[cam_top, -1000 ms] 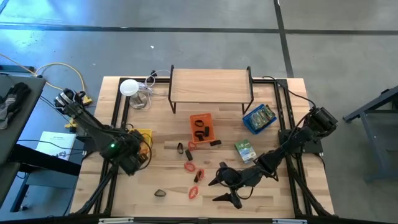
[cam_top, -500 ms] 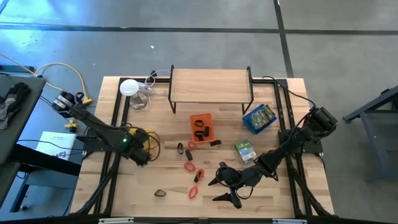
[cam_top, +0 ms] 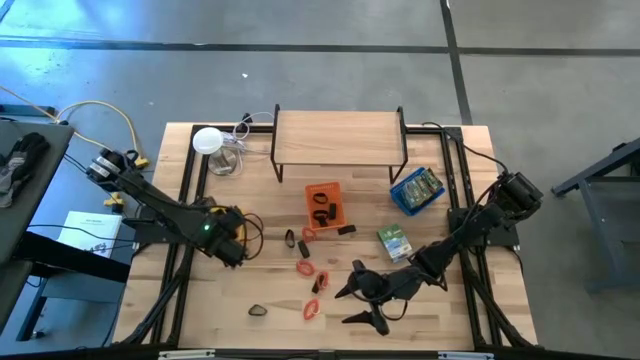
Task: Pick & Place Office Desk Supplies
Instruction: Put the black rubber band into the orange bin
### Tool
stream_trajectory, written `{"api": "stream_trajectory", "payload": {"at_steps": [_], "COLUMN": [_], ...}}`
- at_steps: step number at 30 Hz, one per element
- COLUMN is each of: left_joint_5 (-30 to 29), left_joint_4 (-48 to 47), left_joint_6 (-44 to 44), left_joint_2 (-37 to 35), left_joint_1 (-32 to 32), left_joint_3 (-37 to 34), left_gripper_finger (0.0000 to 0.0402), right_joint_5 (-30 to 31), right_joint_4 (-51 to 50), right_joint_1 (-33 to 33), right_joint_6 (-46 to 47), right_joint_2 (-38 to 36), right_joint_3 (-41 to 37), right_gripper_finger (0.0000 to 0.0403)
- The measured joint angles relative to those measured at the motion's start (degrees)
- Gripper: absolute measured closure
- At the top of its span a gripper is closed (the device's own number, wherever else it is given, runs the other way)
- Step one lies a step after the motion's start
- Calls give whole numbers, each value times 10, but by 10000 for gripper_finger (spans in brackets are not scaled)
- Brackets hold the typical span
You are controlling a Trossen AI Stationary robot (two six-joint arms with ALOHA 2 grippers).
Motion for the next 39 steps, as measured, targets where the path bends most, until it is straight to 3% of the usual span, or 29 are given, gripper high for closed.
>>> {"api": "stream_trajectory", "payload": {"at_steps": [3,5,11,16,22,28,39], "left_joint_5": [-41,-65,-104,-104,-107,-26,-14], "left_joint_4": [6,38,307,467,488,547,545], "left_joint_6": [27,94,373,493,506,552,564], "left_joint_2": [0,0,16,63,118,181,228], "left_joint_1": [5,4,-13,-6,33,78,88], "left_joint_3": [27,41,27,2,-6,-6,-5], "left_gripper_finger": [271,270,270,270,270,270,270], "right_joint_5": [0,0,0,-1,0,5,51], "right_joint_4": [13,16,25,25,25,24,7], "right_joint_1": [5,9,8,11,22,23,23], "right_joint_6": [-28,-41,-42,-37,-37,-40,-37], "right_joint_2": [0,0,0,0,0,0,1], "right_joint_3": [0,0,0,0,0,0,0], "right_gripper_finger": [113,113,113,113,113,113,113]}}
